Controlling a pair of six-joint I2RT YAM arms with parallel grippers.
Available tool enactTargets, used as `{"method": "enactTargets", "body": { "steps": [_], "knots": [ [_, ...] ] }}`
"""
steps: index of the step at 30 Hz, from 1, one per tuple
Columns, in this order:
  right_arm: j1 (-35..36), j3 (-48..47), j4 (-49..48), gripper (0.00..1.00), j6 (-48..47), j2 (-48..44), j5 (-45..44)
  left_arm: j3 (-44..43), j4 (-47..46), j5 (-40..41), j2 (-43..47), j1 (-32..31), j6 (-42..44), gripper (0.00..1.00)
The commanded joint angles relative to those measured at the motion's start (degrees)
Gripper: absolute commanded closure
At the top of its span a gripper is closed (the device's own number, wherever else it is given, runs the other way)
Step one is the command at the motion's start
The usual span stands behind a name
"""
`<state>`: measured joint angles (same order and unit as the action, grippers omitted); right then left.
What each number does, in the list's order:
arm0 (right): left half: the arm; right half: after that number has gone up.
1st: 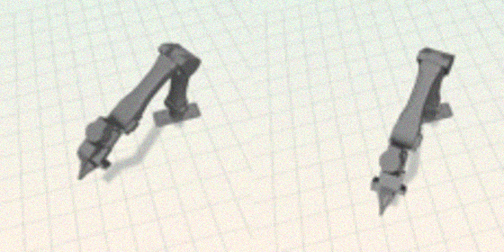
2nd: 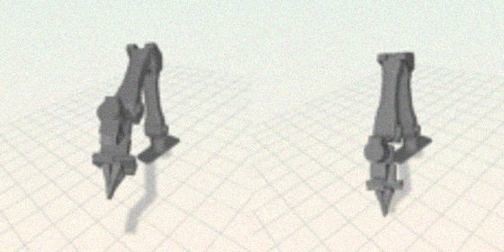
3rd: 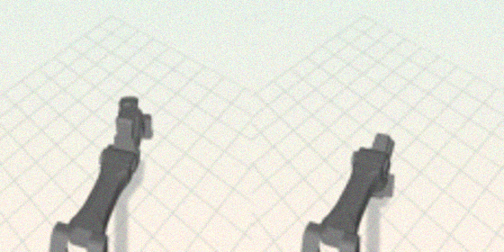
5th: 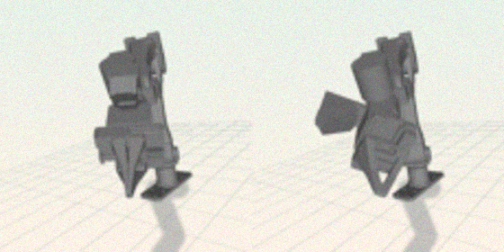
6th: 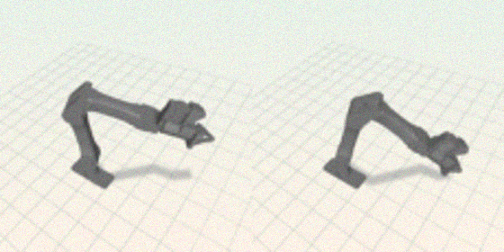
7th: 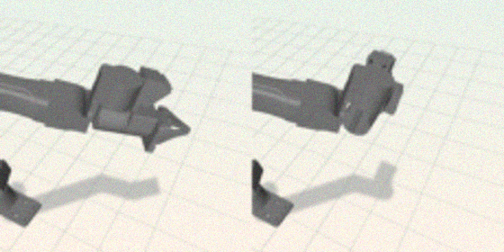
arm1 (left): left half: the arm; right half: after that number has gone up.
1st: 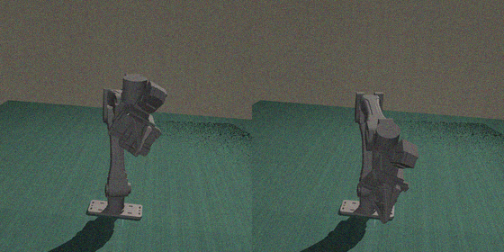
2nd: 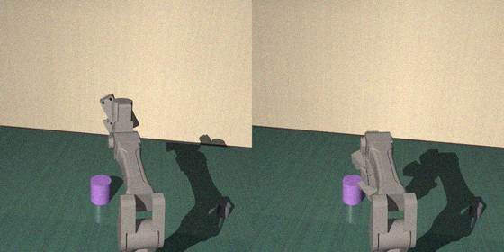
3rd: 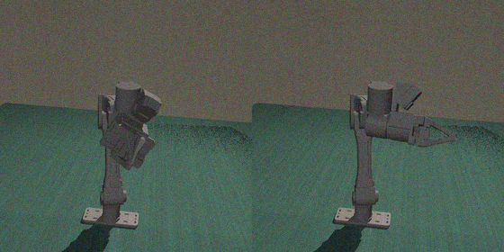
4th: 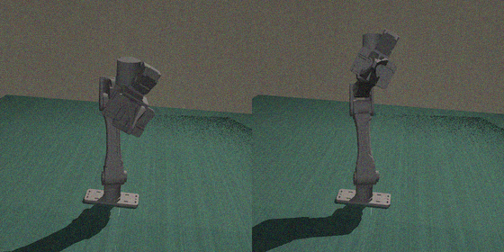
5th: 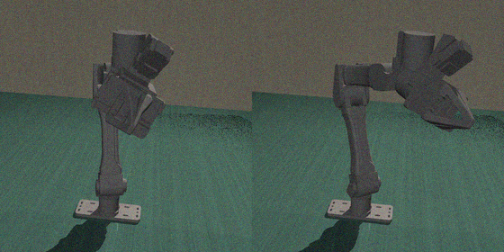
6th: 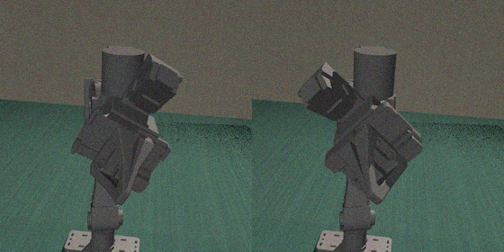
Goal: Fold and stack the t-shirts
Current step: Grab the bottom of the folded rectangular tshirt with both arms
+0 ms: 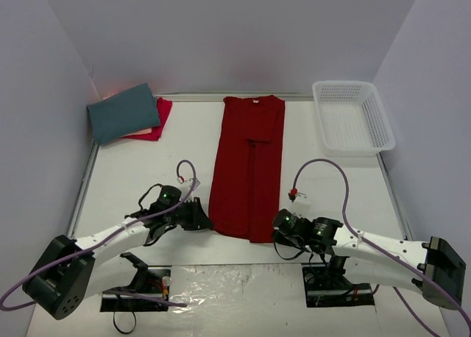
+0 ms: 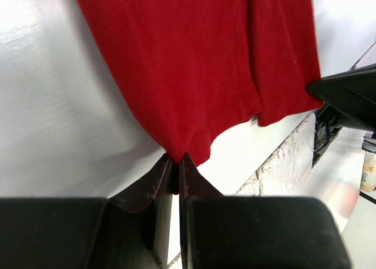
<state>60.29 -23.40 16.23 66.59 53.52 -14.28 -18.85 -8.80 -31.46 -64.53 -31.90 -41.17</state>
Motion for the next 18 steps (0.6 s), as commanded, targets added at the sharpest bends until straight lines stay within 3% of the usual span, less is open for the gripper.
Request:
{"method": "enactTargets", "body": {
  "steps": [1,10,18],
  "knots": [
    [2.81,-3.40,5.39,1.00,4.51,0.18,-4.96,-0.31,3.51,1.40,4.75,-0.97,-1.37,0.98],
    [10.10,-8.32,10.92,1.00,9.17,0.36,-10.58,-0.92,11.07,3.77,12.84,-2.29,-2.25,0.98],
    [16.69,-12.98,15.14,1.00,13.30,2.82,-14.89,-2.94,15.12,7.81,16.89,-7.12,-4.09,0.98]
  ]
}}
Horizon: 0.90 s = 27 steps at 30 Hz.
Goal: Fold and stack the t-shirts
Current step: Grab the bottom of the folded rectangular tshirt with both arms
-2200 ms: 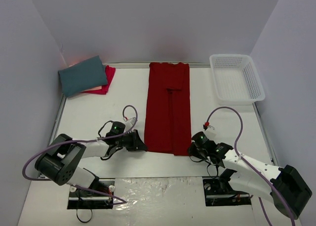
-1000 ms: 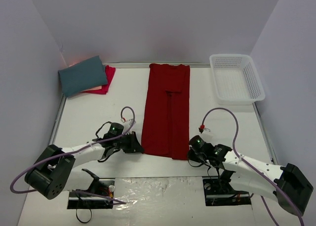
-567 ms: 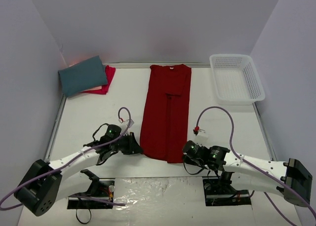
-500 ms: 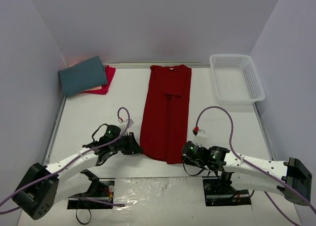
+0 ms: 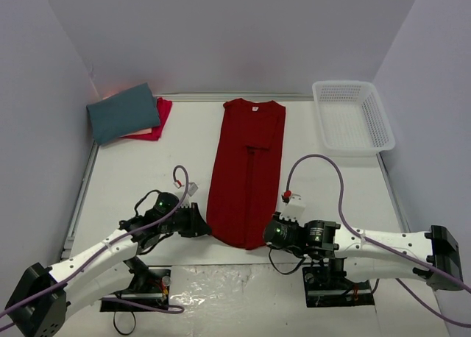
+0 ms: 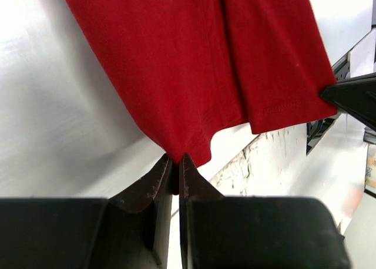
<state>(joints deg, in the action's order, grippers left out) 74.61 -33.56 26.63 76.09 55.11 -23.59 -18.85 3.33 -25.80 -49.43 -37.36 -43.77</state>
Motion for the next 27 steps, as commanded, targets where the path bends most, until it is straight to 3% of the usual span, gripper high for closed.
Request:
{"method": "enactTargets", "body": {
  "steps": [1,9,20,27],
  "knots": [
    [3.08,-3.43,5.27,1.00,4.49,1.57,-6.11,-3.21,3.60,2.68,2.05,-2.18,-1.50,0.98],
    [7.83,-8.89,11.95,1.00,8.89,3.33,-11.38,-6.28,7.65,5.50,3.64,-2.98,-0.71,0.97],
    [7.39,-11.97,15.73,1.00,9.33,3.42,-16.13,-12.34,8.97,7.43,1.18,-2.98,0.70,0.98],
    [3.62,-13.72,16.70,1.00,6.88,3.77,-18.06,-15.86,10.47,9.54,-0.75,-2.72,2.37,0.98]
  ]
}}
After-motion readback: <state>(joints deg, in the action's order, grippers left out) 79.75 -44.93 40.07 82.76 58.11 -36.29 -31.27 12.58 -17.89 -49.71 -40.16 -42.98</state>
